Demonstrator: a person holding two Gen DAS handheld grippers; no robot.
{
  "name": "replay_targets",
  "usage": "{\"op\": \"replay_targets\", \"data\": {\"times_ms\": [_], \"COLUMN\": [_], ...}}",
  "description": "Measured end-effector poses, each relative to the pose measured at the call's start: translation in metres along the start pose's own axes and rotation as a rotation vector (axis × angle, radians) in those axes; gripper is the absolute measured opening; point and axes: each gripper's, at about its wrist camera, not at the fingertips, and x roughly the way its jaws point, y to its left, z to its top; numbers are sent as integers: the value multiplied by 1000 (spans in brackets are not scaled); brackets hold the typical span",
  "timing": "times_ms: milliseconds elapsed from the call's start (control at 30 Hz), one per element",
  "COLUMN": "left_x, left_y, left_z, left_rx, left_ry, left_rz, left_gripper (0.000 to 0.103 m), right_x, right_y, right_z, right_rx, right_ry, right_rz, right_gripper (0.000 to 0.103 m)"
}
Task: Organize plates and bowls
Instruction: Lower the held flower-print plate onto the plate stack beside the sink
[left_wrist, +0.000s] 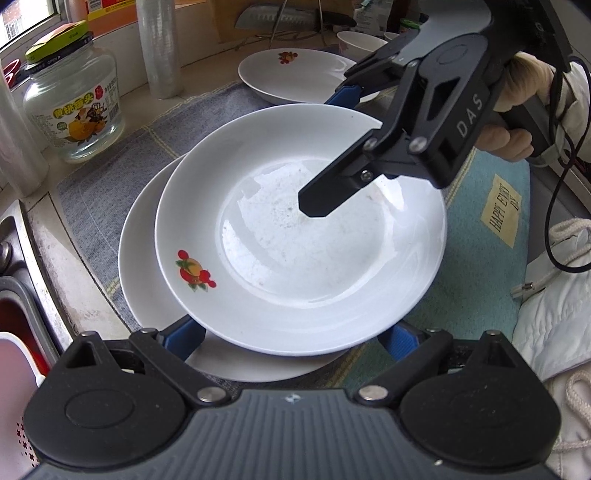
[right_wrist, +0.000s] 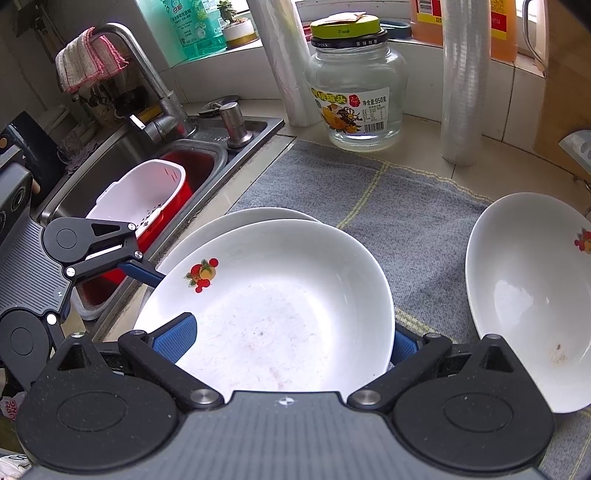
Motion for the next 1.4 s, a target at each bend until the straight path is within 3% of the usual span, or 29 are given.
{"op": "replay_targets", "data": {"times_ms": [1400], "left_x": [-2], "left_y": [13], "left_z": [10], "left_rx": [118], "left_ry": [75], "left_rz": [-76], "left_gripper": [99], "right_x": [-20], "right_y": [0], "right_z": [-11], "right_rx": [86], "right_ry": [-56], "right_rz": [-3], "right_gripper": [103]}}
